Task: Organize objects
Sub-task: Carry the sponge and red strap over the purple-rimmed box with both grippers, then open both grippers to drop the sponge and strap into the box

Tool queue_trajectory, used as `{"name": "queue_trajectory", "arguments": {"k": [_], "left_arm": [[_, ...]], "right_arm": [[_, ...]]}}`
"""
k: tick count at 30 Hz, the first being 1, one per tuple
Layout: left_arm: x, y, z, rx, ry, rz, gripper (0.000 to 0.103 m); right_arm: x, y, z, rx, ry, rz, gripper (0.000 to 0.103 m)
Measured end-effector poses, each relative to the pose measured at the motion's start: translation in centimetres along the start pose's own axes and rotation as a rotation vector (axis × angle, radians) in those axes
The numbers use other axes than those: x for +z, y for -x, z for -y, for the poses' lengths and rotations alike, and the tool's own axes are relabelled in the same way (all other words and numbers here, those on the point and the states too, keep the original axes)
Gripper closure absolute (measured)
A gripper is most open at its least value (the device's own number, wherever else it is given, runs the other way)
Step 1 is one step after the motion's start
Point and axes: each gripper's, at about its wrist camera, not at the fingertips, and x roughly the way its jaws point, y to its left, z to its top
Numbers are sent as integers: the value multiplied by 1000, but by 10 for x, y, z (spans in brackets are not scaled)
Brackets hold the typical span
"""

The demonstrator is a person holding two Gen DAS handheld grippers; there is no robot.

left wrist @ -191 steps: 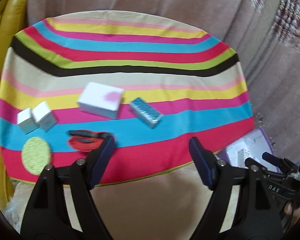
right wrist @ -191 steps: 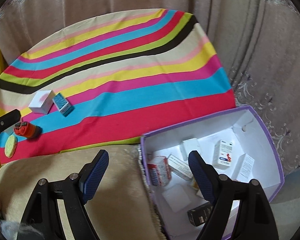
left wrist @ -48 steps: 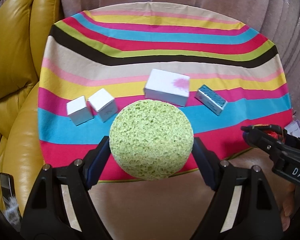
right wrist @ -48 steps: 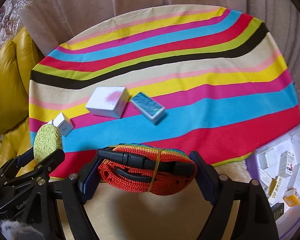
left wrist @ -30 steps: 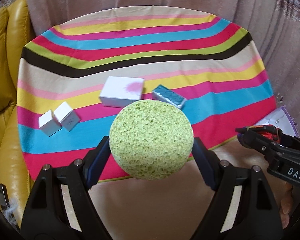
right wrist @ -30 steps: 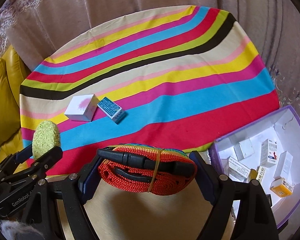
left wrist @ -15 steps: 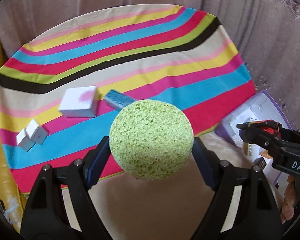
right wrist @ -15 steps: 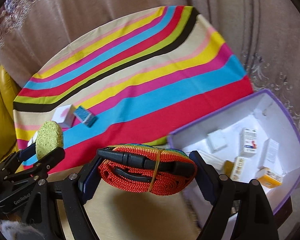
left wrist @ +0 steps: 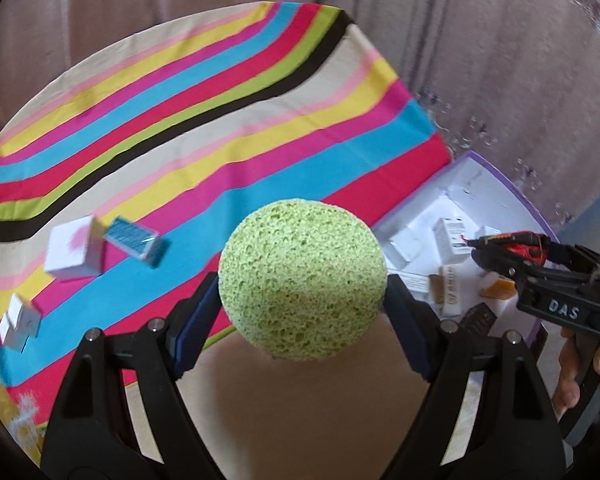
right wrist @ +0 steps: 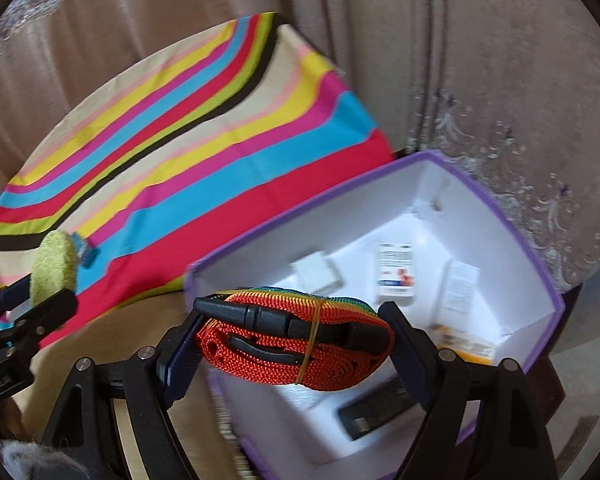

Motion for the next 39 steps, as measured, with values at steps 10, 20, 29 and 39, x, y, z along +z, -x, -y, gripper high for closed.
{"name": "queue_trajectory", "arguments": {"k": [10,20,29,39], "left_arm": [[15,-26,56,-78,-118,-54,20],[45,-65,99,-215,-93,-105,20],[87,-113,140,-385,15,-132,20],[115,-150,195,-461,-29,-156,20]], "right_arm": [[3,-12,53,-111,-21,-26,20],[7,-17,93,-225,-29,-3,20],[3,-27,109,-284,-11,-2,20],[-6,-30,111,-223,-21,-16,20]]}}
